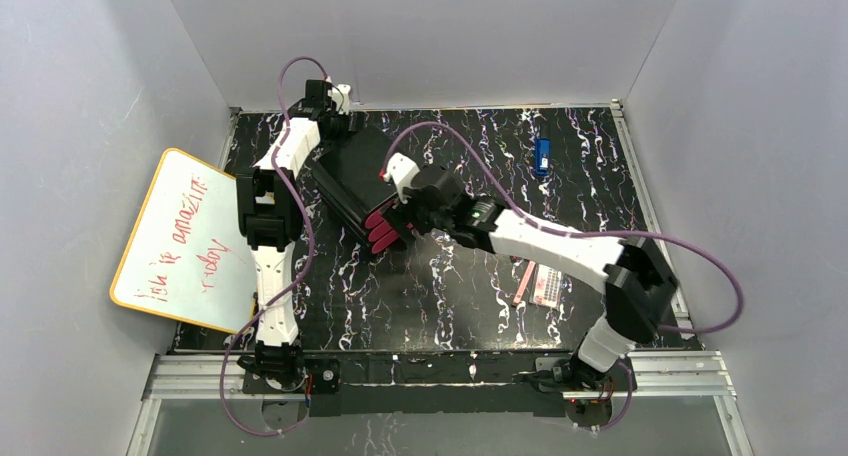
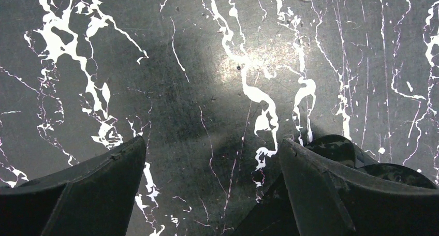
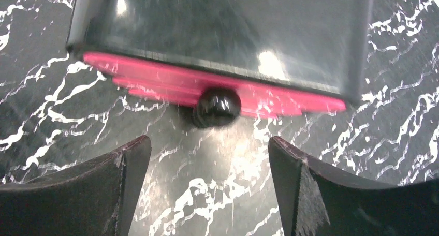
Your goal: Organize the makeup
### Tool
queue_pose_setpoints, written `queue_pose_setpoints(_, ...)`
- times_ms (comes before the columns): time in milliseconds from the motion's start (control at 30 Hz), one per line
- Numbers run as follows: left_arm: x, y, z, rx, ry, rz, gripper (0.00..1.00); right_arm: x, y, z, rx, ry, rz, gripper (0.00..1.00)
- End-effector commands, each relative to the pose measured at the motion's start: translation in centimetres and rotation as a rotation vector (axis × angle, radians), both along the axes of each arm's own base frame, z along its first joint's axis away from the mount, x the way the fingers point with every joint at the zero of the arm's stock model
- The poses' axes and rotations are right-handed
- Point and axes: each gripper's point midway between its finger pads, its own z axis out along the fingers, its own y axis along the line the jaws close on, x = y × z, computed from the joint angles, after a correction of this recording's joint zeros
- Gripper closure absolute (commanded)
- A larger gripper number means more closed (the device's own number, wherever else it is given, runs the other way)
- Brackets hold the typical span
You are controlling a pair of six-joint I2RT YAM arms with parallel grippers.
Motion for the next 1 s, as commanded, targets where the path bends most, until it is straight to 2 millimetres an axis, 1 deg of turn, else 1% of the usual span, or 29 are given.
queue_pose_setpoints(0,-0.9,-1.8,0.4,-0.026,0.031,-0.053,0.02,-0.8,-2.8,3.0,0.114,-0.062,-0.069,0.11)
queue_pose_setpoints(67,-0.8,-1.9,0.5,-0.030,0.030,-0.055,0.02,-1.3,-3.9,2.5,0.156,-0.071,-0.094,0.12)
queue_pose_setpoints(133,-0.9,-2.0,0.4,-0.026,0.032,-0.055,0.02,-1.5,-4.4,2.1,0.211,-0.089,-0.110,0.16)
queue_pose_setpoints(233,-1.0,-2.2,0.4,-0.023,0.031,-0.058,0.02,-1.3,-4.4,0.6,0.235,-0.059,-0.122,0.21)
queue_pose_setpoints(300,-1.0,-2.3,0.4,-0.020,0.031,-0.063,0.02,-1.2,-3.9,-0.4,0.232,-0.039,-0.118,0.27)
queue_pose_setpoints(533,-1.2,-2.4,0.3,-0.011,0.033,-0.064,0.02,-0.2,-1.2,-1.5,0.297,-0.035,-0.091,0.32)
queue_pose_setpoints(567,-1.1,-2.3,0.3,-0.009,0.032,-0.064,0.02,0.0,-0.8,-2.1,0.293,-0.024,-0.089,0.32)
queue_pose_setpoints(700,-1.1,-2.3,0.3,-0.005,0.033,-0.064,0.01,0.5,0.5,-2.6,0.296,-0.008,-0.079,0.32)
queue_pose_setpoints(800,-1.1,-2.3,0.1,-0.004,0.036,-0.066,0.02,0.7,1.1,-3.0,0.299,0.002,-0.073,0.33)
queue_pose_setpoints(967,-1.0,-2.3,0.2,-0.002,0.034,-0.065,0.01,1.0,1.8,-3.1,0.313,0.004,-0.069,0.40)
